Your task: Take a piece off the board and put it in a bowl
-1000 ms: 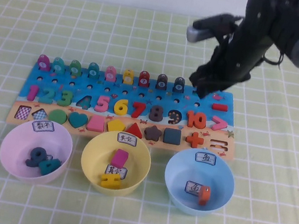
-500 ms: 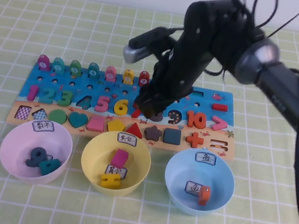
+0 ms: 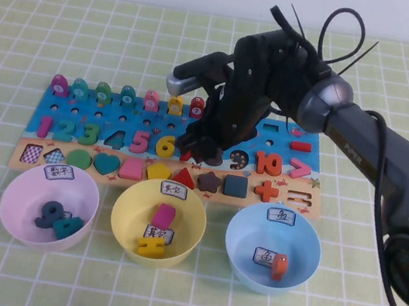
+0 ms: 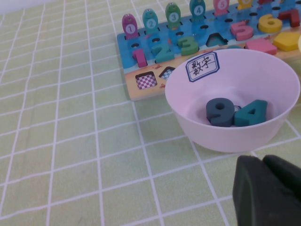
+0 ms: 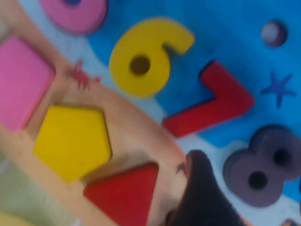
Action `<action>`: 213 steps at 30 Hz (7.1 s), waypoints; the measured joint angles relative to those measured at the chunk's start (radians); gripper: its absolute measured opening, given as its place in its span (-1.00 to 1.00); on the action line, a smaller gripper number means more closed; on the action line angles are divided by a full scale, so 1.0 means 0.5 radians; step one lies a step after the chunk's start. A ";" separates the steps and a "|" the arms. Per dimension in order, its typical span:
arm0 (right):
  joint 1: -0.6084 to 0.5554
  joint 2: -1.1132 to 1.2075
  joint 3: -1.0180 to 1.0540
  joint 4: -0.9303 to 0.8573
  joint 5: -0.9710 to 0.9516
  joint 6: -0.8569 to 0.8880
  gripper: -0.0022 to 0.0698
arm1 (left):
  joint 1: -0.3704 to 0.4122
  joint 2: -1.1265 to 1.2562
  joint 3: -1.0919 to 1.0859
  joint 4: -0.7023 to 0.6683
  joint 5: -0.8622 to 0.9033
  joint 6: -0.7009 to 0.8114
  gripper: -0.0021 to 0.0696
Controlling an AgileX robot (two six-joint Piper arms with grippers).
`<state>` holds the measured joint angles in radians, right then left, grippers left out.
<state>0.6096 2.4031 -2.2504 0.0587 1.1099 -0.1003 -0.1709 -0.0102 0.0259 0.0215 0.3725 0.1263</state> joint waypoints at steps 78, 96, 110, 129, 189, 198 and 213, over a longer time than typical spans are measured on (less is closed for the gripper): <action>-0.039 0.017 -0.328 -0.117 0.261 0.213 -0.23 | 0.000 0.000 0.000 0.000 0.000 0.000 -0.96; -0.081 -0.458 0.338 -0.117 0.265 0.117 0.00 | 0.000 0.000 0.000 0.000 0.000 0.000 -0.96; -0.081 -0.327 0.346 -0.117 0.219 -0.738 0.00 | 0.000 0.000 0.000 0.000 0.000 0.000 -0.96; -0.239 -0.274 0.346 0.109 0.073 -1.270 0.00 | 0.000 0.000 0.000 0.000 0.000 0.000 -0.96; -0.345 -0.115 0.348 0.523 0.006 -1.674 -0.19 | 0.000 0.000 0.000 0.000 0.000 0.000 -0.95; -0.345 -0.115 0.348 0.528 0.006 -1.674 -0.14 | 0.000 0.000 0.000 0.000 0.000 0.000 -0.95; -0.345 -0.109 0.348 0.528 0.003 -1.674 -0.02 | 0.000 0.000 0.000 0.000 0.000 0.000 -0.96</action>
<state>0.4369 2.3484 -2.0765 0.3226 1.1112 -0.9372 -0.1709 -0.0102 0.0259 0.0215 0.3725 0.1263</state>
